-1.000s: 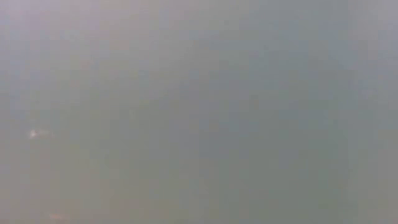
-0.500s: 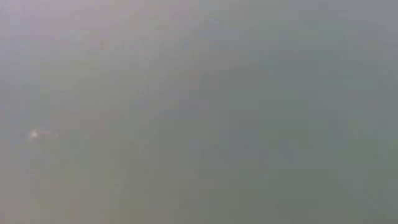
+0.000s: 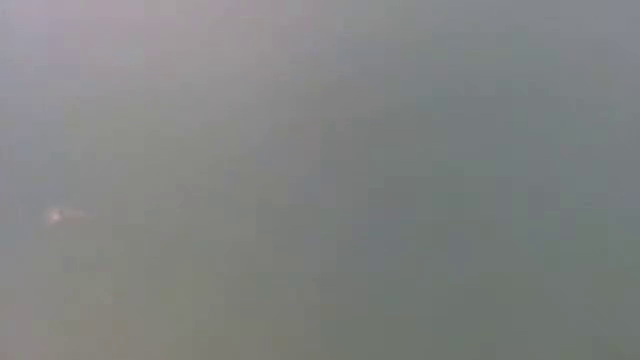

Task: Pick and place Stapler, Stapler remover, tape
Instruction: Put the black stapler into the green bin

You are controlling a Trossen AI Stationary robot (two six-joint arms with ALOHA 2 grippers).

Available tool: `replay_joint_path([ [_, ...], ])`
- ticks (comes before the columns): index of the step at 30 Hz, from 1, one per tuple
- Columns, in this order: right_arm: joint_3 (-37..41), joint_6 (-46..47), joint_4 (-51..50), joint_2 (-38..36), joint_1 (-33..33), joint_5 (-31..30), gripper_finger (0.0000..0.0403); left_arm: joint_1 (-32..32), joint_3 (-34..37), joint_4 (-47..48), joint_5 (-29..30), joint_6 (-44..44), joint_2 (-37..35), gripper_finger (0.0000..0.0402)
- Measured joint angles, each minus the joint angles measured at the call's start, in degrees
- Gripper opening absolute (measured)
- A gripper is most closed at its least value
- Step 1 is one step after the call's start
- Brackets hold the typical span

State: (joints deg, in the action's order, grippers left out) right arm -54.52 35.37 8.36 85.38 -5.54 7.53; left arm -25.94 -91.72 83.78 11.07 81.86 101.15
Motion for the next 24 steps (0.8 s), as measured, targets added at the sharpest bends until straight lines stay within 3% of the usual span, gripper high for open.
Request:
replay_joint_path([
  [4, 0.00, 0.01, 0.00, 0.00, 0.02, 4.22, 0.0109, -1.57, 4.38, 1.07, 1.66, 9.95, -5.64, 0.0144],
  [7, 0.00, -0.01, 0.06, 0.00, -0.02, 6.81, 0.0109, -3.64, 11.91, 0.98, 1.28, 20.00, -12.27, 0.0145],
  [12, 0.00, 0.00, 0.48, 0.00, -0.09, 12.88, 0.0109, -5.84, 25.88, -8.01, -1.76, 32.87, -24.49, 0.0145],
  [18, 0.00, -3.35, 0.44, 0.00, -0.10, 20.71, 0.0109, -4.46, 38.00, -17.11, -7.16, 35.44, -28.52, 0.0158],
  [21, 0.00, -4.41, 0.39, 0.00, -0.48, 21.29, 0.0109, -1.99, 41.93, -19.64, -13.06, 32.90, -28.54, 0.0195],
  [24, 0.00, -6.24, 0.39, 0.00, -1.16, 21.29, 0.0109, 0.69, 44.45, -21.20, -13.80, 29.94, -28.46, 0.0247],
])
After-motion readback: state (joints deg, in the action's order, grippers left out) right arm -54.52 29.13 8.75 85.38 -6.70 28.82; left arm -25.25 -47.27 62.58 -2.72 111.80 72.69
